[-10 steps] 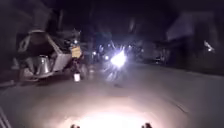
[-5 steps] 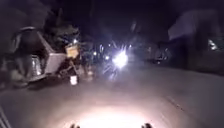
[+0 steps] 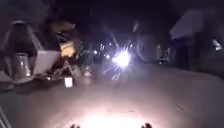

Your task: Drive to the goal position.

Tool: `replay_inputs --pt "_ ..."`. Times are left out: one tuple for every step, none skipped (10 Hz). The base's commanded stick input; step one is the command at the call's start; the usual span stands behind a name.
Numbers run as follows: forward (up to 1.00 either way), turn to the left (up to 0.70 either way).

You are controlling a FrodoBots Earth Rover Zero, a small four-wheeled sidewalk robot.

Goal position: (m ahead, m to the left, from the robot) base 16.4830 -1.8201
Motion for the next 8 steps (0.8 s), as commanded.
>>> replay_inputs --pt "0.7 0.0" --pt "0.7 0.0" --pt "0.7 0.0" --pt "0.7 0.0" --pt "0.7 0.0" --pt "0.7 0.0" --pt "0.7 0.0" --pt "0.7 0.0"
